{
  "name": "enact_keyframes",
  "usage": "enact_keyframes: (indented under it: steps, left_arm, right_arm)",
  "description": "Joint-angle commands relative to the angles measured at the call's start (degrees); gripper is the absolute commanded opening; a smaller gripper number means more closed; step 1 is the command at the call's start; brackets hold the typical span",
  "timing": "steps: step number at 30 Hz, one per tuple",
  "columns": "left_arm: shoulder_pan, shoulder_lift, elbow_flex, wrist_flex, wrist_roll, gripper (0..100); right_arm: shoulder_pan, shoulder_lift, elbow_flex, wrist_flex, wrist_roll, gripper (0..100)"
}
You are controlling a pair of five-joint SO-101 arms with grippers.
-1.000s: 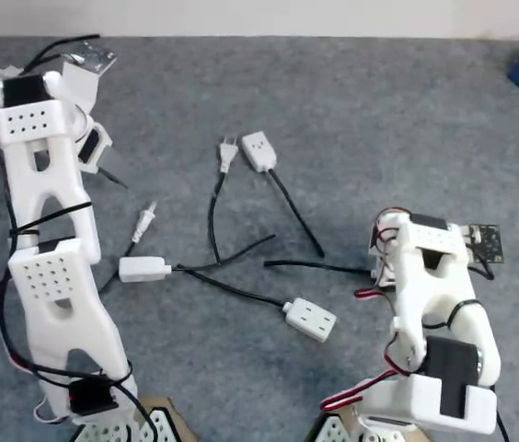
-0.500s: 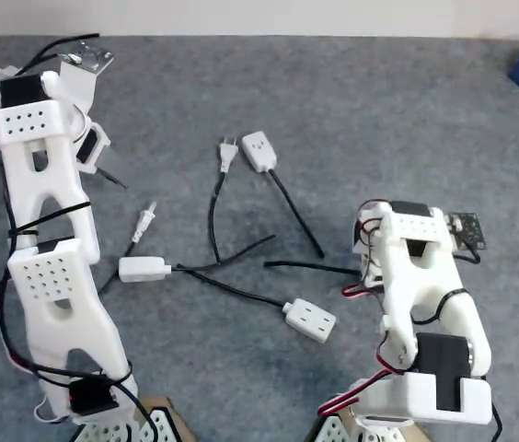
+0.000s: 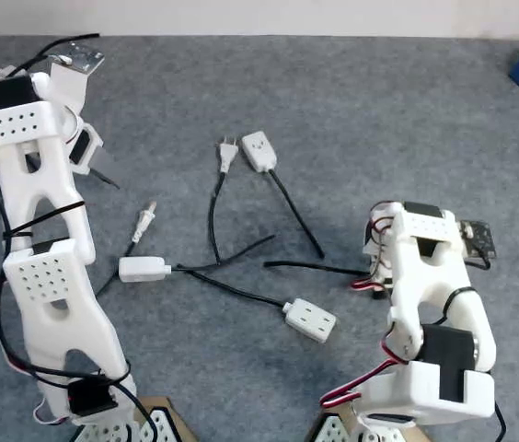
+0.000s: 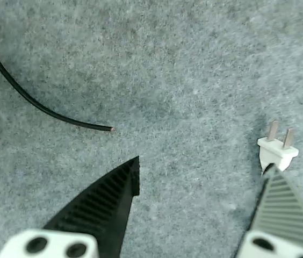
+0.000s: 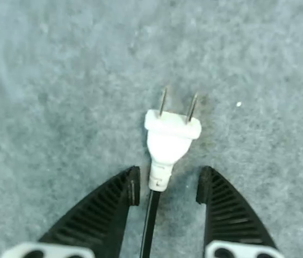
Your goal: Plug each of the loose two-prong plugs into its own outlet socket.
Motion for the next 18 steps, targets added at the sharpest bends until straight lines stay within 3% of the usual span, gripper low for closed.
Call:
enact_keyframes:
  steps: [1, 12, 18]
  left_arm:
    - [-0.4, -0.3, -0.2, 0.8, -0.6, 35]
    - [-1.1, -0.3, -0.2, 0.8, -0.6, 35]
    - [-2.9, -0.3, -0.2, 0.8, -3.0, 35]
  right_arm:
    - [1.0, -0.5, -2.5, 0.3, 0.7, 18.1]
    - [1.1, -0.4, -2.5, -0.6, 0.7, 17.5]
    - [4.8, -0.2, -2.1, -5.3, 0.7, 6.5]
